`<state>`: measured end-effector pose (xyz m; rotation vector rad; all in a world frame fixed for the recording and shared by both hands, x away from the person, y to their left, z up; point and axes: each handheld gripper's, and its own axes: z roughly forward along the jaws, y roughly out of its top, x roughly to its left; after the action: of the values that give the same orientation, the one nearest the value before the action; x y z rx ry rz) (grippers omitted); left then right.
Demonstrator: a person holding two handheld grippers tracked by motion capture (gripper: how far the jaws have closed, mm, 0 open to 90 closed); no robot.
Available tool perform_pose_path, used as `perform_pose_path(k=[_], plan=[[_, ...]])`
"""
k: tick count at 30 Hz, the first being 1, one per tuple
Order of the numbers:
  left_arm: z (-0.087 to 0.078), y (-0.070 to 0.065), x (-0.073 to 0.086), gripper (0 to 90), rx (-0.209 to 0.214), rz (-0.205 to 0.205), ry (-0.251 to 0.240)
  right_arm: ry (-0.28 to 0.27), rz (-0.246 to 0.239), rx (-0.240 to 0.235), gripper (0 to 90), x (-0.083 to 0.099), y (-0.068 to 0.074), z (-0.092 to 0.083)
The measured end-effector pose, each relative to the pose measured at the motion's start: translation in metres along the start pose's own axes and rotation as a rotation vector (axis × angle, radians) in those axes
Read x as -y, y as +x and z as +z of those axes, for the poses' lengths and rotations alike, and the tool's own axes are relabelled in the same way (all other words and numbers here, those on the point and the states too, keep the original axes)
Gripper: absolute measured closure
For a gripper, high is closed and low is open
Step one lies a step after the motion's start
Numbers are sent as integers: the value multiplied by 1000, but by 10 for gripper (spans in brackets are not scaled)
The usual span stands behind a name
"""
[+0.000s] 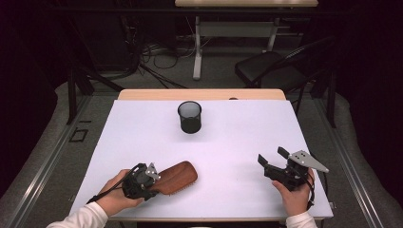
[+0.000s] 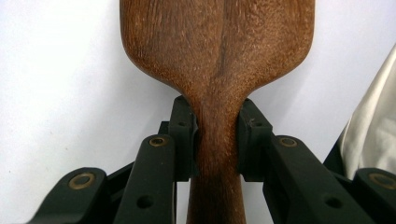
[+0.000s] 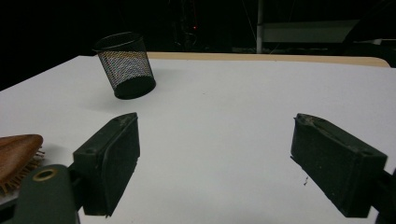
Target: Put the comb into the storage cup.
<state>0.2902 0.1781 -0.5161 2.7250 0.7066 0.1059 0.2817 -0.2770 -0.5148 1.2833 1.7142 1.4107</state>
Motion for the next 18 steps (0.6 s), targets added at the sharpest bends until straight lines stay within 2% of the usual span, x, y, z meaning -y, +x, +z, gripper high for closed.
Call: perform_pose_path(k=[10, 18], plan=[[-5, 2, 2, 720, 42, -46, -57, 0, 2, 2, 153, 0, 0, 0], [-16, 4, 2, 719, 71, -82, -154, 1, 4, 3, 153, 0, 0, 0]])
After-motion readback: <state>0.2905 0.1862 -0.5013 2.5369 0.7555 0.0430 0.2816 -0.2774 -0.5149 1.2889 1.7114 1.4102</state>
